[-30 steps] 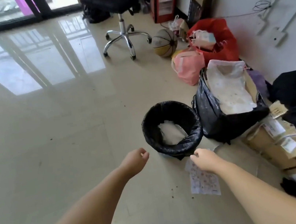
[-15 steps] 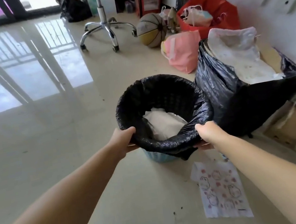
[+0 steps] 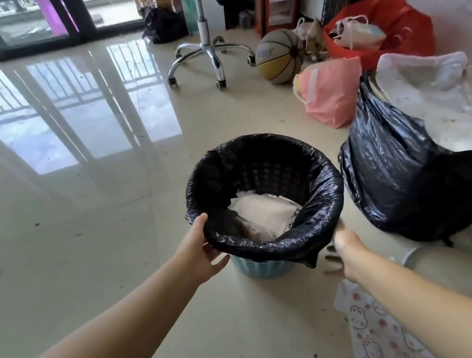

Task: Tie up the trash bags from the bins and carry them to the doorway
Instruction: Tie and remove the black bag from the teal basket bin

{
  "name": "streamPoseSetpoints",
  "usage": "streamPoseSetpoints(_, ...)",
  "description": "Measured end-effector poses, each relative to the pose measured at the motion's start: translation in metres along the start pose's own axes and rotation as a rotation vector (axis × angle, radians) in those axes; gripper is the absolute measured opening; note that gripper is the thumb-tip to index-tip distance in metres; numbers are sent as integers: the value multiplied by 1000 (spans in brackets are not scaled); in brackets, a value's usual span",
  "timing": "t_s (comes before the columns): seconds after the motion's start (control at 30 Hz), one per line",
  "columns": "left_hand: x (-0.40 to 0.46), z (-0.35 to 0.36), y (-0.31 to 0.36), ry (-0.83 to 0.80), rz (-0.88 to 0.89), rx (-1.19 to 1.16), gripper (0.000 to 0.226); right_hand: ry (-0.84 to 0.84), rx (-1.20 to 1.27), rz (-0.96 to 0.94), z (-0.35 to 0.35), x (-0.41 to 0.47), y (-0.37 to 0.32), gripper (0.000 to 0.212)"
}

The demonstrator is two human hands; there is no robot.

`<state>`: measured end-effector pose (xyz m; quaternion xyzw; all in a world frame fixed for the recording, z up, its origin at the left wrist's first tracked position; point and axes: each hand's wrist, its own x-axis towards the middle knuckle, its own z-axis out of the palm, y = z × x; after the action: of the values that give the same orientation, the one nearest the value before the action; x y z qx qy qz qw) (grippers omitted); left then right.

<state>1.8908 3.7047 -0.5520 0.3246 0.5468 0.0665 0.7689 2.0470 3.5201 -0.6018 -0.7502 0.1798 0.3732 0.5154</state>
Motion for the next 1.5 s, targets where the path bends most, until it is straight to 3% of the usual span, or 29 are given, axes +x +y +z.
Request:
streamPoseSetpoints(0.1,7,-8,7,-11,4,-48,40,-262,51,201,8,-18,16,60)
streamPoseSetpoints(0.17,10,-12,14,-25,1,-85,39,-351,190,189,14,-20,14,45)
streamPoseSetpoints(0.27,10,-16,17,-92,-21,-128,35,-222,397,113,19,-13,5,20)
streamPoseSetpoints(0.4,9,-22,18,-93,19,-189,21,-189,309,26,11,-6,4,22)
streamPoseSetpoints(0.57,12,-30,27,43,110,-198,13,-165,335,46,5,-2,-4,20)
streamPoseSetpoints(0.7,-1,-15,26,86,167,-207,14,-32,352,18,-5,1,-14,24)
streamPoseSetpoints(0.8,-9,-8,27,72,146,-256,17,103,423,-94,-14,-14,-29,14)
streamPoseSetpoints(0.93,-19,-4,35,6,176,-329,17,192,532,-394,-22,-35,-62,43)
streamPoseSetpoints(1.07,-32,1,48,1,399,-282,23,196,356,-701,-16,-65,-87,44)
streamPoseSetpoints(1.17,-50,11,45,-33,552,-45,25,-47,144,-816,9,-92,-96,42)
streamPoseSetpoints(1.27,-65,26,33,-135,622,182,28,-343,-239,-861,37,-118,-89,32)
streamPoseSetpoints(1.37,-67,31,25,-199,600,295,32,-523,-752,-863,55,-123,-74,68)
streamPoseSetpoints(1.43,-61,28,26,-175,549,278,26,-446,-869,-925,62,-119,-68,64)
streamPoseSetpoints(1.5,-52,21,28,-171,449,237,21,-305,-838,-1003,64,-112,-64,33)
